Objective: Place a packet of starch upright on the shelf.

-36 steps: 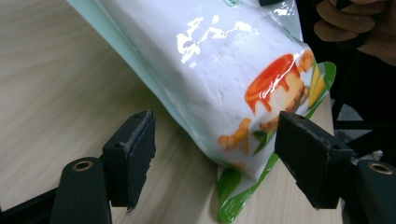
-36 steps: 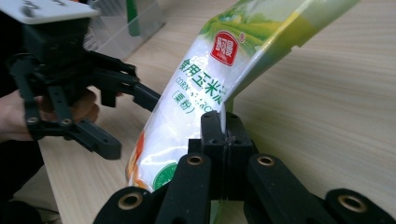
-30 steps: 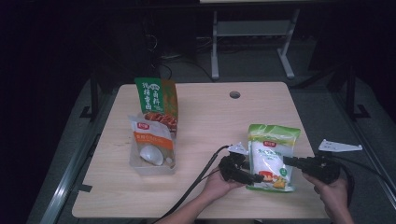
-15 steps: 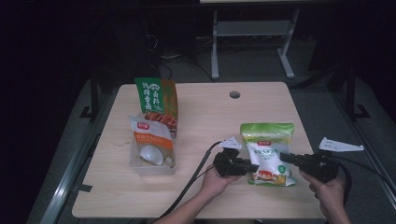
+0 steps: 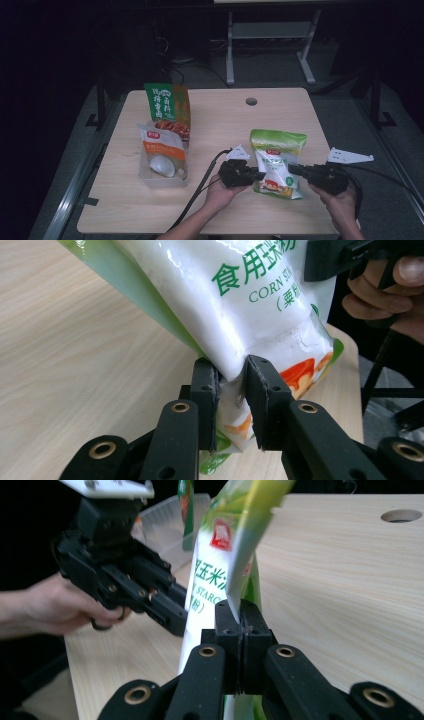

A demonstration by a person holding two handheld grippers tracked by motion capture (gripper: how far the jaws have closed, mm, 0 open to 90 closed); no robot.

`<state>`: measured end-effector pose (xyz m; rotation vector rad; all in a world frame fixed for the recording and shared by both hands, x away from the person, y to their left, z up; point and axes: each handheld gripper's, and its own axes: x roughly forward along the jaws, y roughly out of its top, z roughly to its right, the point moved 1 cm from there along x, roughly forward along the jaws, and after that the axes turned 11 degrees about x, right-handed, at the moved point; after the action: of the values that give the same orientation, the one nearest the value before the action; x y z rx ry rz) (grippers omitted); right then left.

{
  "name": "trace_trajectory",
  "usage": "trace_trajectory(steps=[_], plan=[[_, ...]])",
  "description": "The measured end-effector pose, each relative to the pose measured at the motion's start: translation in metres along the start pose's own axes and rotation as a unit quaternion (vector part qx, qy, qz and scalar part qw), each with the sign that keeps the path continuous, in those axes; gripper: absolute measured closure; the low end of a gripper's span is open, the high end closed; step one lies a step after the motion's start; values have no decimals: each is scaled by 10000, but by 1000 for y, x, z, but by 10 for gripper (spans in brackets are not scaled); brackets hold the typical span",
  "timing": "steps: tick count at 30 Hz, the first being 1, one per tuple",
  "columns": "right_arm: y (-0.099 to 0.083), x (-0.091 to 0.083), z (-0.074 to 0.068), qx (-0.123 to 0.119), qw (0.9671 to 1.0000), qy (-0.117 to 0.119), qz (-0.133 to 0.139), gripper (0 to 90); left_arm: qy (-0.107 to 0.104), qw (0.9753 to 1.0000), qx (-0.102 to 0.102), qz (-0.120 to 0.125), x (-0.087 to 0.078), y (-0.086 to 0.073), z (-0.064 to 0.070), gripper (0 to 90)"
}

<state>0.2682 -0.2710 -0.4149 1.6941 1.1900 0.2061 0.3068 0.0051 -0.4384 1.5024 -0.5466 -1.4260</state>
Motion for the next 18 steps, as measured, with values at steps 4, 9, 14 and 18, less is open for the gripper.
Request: trace_trajectory(steps=[4, 9, 14, 18], plan=[[1, 4, -6, -248, 9988, -192, -372, 849, 67, 9999, 113, -32, -2, -2, 2, 744], [1, 9, -7, -315, 9963, -292, -742, 811, 109, 9994, 305, -83, -2, -3, 7, 751], [0, 12, -2, -219, 9963, -265, -789, 808, 131, 9987, 492, -101, 0, -2, 12, 755], [4, 11, -3, -187, 9959, -127, -877, 733, 125, 9978, 642, -123, -1, -1, 14, 757]])
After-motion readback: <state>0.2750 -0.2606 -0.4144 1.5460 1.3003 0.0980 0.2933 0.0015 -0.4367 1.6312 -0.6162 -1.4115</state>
